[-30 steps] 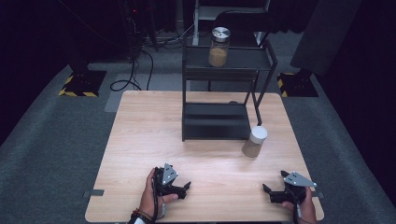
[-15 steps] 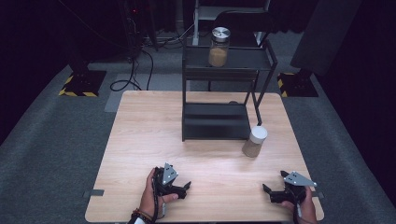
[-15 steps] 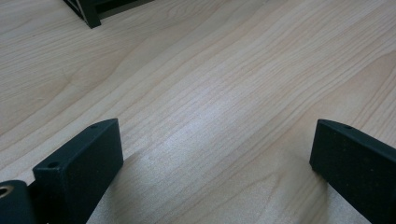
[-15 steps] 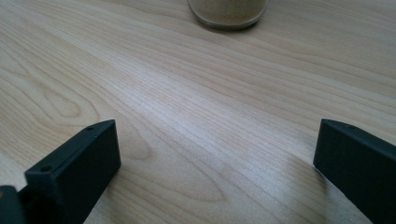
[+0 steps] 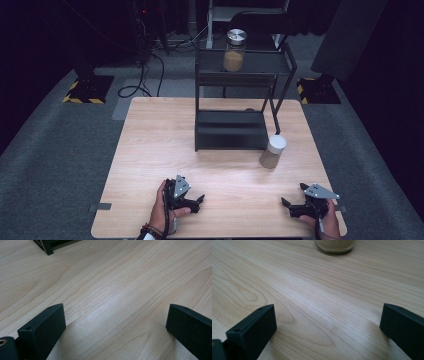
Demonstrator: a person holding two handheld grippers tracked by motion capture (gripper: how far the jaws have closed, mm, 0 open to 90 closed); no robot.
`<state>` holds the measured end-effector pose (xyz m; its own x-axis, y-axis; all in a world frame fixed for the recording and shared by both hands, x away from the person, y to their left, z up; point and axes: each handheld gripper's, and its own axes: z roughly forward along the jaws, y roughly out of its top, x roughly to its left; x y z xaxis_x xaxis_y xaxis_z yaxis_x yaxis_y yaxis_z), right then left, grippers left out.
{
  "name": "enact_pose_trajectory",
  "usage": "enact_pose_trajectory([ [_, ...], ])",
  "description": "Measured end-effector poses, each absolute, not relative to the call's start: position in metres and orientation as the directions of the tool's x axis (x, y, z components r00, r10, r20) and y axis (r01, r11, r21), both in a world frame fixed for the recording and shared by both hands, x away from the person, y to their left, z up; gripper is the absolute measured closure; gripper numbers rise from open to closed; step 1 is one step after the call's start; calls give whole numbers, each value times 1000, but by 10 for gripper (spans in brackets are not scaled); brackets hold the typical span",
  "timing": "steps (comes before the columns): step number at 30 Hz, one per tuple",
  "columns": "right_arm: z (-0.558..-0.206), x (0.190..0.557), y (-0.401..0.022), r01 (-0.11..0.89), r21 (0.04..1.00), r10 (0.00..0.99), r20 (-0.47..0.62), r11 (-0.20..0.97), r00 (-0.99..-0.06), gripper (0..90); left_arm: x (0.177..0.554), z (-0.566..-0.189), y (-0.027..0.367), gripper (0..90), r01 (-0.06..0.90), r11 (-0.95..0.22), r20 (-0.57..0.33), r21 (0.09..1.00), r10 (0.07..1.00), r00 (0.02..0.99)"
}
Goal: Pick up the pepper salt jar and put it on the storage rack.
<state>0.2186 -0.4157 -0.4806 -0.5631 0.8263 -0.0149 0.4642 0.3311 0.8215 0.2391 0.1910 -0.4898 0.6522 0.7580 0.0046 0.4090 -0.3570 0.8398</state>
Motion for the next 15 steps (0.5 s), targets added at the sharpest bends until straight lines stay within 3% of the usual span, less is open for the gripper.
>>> enact_pose_trajectory([
  [6,-476,223,-421,488,819,832,23,302,-554,15,239,-490,191,25,409,-357,4,840,757,653],
  [15,-459,227,-418,451,835,829,-10,314,-559,19,239,-490,191,25,410,-356,4,840,759,651],
])
